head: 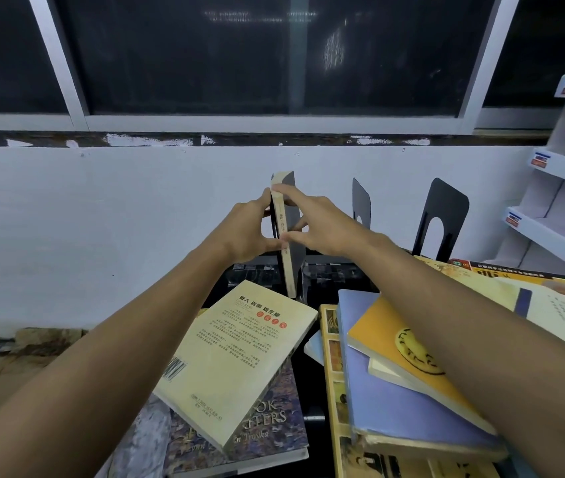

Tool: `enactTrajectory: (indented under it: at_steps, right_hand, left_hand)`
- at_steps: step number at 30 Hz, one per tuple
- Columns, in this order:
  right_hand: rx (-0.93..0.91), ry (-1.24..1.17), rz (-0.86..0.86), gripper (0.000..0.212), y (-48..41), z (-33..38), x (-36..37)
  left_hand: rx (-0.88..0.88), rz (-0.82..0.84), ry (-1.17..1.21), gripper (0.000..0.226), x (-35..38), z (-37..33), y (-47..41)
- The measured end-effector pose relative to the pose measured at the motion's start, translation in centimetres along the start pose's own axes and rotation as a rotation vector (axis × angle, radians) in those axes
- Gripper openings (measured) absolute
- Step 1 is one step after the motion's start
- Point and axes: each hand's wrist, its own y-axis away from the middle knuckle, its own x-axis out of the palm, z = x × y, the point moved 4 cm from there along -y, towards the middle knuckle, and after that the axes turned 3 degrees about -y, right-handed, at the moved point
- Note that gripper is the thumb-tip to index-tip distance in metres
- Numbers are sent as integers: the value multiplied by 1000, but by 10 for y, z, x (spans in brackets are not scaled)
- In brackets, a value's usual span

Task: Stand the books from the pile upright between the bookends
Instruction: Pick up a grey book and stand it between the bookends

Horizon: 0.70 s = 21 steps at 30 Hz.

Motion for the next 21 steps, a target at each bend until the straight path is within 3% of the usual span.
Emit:
enactTrajectory:
  at_steps: [7, 11, 21]
  right_hand:
    - [6, 53, 24, 69, 26, -1, -27]
    - [9, 231, 56, 43, 58, -6, -53]
    - [195, 375, 35, 40, 175, -38, -117]
  left_hand:
    - [58, -143, -84, 94, -26, -30, 13]
    - [114, -160, -84, 76, -30, -57, 19]
    - [206, 139, -62, 64, 25, -110, 31]
